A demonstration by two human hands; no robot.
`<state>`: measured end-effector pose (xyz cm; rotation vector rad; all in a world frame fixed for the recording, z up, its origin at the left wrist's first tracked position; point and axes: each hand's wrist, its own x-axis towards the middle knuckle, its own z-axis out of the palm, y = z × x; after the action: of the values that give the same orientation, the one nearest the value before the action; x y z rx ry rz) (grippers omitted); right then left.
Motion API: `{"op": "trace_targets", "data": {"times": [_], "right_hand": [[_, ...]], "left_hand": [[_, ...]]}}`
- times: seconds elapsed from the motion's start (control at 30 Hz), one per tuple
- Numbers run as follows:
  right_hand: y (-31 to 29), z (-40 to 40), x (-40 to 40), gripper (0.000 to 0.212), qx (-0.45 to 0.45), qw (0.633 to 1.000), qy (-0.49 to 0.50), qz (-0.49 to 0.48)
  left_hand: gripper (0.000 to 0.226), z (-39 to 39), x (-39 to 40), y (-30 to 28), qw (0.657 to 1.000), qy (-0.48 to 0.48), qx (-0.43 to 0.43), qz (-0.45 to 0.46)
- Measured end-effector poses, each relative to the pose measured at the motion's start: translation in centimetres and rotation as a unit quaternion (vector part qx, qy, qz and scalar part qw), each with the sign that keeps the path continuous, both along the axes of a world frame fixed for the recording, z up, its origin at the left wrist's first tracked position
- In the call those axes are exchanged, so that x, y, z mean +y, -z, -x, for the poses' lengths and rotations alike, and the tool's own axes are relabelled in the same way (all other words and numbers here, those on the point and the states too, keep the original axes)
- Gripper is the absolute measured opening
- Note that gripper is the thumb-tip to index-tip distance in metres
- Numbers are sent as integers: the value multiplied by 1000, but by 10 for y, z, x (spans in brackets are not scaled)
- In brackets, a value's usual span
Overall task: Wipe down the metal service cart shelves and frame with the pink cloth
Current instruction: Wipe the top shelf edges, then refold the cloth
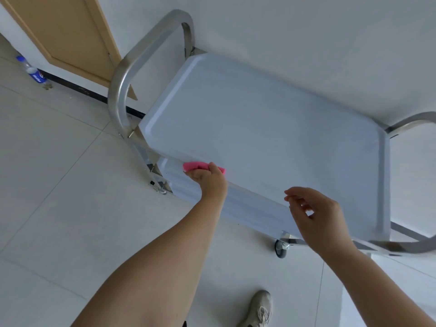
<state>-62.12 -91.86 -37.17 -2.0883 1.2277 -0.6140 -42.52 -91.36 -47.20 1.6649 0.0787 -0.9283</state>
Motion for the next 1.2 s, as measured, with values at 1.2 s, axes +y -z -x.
{"op": "trace_targets", "data": {"times": [1.2], "right_hand": [[115, -13, -56, 64, 413, 686, -406, 441]], "left_hand": [[49, 94, 102, 39, 911, 241, -335, -18]]}}
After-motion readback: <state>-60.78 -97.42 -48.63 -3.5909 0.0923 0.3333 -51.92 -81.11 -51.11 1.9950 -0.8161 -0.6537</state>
